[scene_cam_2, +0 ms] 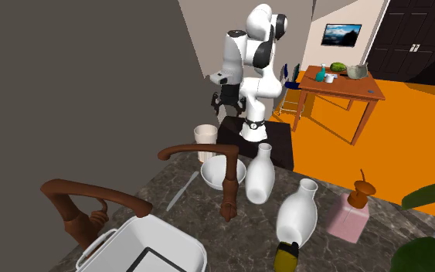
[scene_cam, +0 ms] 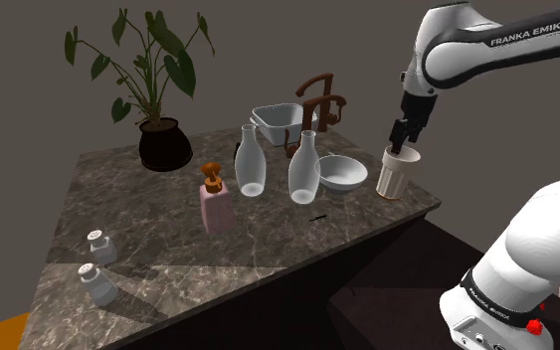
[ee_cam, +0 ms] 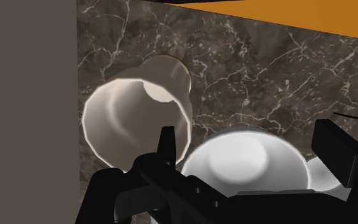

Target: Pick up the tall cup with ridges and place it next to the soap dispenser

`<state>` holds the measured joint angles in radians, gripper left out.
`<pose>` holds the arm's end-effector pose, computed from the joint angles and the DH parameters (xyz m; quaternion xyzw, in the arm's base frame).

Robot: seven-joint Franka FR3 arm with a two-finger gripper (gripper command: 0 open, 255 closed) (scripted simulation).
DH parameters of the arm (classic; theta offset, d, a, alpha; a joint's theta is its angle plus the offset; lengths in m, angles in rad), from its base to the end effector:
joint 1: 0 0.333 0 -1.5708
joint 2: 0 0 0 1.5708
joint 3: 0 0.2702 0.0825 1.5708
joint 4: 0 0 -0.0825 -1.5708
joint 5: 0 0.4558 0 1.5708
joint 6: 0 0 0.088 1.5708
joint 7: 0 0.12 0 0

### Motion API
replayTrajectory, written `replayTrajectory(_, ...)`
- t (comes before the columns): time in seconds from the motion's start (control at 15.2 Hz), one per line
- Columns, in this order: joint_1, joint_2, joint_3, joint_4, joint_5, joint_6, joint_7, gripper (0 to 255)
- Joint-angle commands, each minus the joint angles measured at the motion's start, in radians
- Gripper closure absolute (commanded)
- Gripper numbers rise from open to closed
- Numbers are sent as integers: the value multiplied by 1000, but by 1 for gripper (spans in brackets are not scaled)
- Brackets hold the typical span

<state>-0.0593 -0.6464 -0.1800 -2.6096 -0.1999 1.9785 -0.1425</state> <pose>0.4334 -0.1097 0.3777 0.9992 0.0085 -0.0008 0.0383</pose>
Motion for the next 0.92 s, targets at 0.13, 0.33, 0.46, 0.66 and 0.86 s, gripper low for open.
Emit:
replayTrajectory(0.13, -14, 118, -71, -16, -16, 158, -53, 0)
replayTrajectory(0.33, -17, 189, -107, -12, -15, 234, -84, 0)
replayTrajectory(0.46, -18, 206, -112, -27, -17, 267, -84, 0)
replayTrajectory(0.66, -18, 236, -120, -47, -19, 316, -85, 0)
replayTrajectory(0.86, -18, 263, -127, -63, -21, 360, -86, 0)
